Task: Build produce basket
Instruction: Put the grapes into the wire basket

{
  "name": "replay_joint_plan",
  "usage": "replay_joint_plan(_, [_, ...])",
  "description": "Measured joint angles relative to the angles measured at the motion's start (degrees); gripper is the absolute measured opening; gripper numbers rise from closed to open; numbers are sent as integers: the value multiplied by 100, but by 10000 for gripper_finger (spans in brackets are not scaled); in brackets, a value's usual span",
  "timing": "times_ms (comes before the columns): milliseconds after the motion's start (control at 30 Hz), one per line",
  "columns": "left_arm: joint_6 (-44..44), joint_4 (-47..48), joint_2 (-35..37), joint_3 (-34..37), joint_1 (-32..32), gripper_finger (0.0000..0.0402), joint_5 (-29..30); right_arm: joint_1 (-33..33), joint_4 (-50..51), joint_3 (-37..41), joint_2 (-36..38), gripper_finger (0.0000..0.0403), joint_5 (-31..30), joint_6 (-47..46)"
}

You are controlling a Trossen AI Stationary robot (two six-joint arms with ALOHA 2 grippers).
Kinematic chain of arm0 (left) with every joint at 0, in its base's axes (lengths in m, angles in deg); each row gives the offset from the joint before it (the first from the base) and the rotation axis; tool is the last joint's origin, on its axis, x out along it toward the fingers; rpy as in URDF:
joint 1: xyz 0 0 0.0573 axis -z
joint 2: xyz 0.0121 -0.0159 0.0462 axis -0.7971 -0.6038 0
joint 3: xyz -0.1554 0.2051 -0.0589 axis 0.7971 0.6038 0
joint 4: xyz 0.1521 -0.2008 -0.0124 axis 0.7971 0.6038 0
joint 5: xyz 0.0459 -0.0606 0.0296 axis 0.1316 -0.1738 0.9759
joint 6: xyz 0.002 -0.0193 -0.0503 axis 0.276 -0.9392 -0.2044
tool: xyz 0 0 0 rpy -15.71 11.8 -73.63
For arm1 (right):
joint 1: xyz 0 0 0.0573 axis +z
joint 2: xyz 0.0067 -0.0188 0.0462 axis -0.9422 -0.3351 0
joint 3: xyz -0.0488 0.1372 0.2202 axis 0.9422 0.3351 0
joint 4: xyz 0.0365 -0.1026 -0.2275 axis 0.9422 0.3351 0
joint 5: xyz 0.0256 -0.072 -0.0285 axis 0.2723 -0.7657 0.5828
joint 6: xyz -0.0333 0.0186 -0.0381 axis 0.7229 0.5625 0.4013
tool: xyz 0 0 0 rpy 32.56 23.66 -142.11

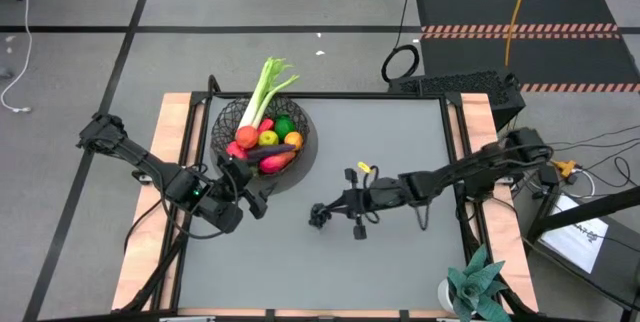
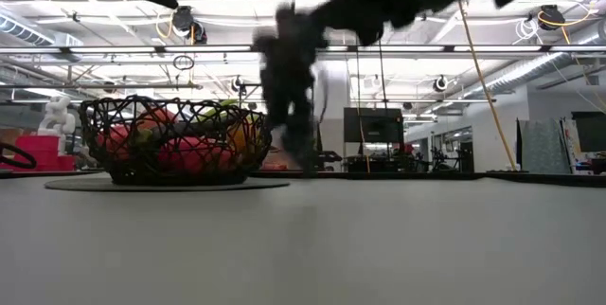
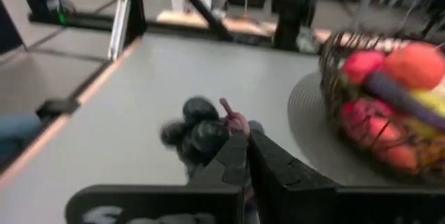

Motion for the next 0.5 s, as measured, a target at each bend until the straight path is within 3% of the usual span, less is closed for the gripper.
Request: replay_joint_plan(500, [464,-558,-2,0,0,390,-52,894,-693,-2,920,2,-1839,488])
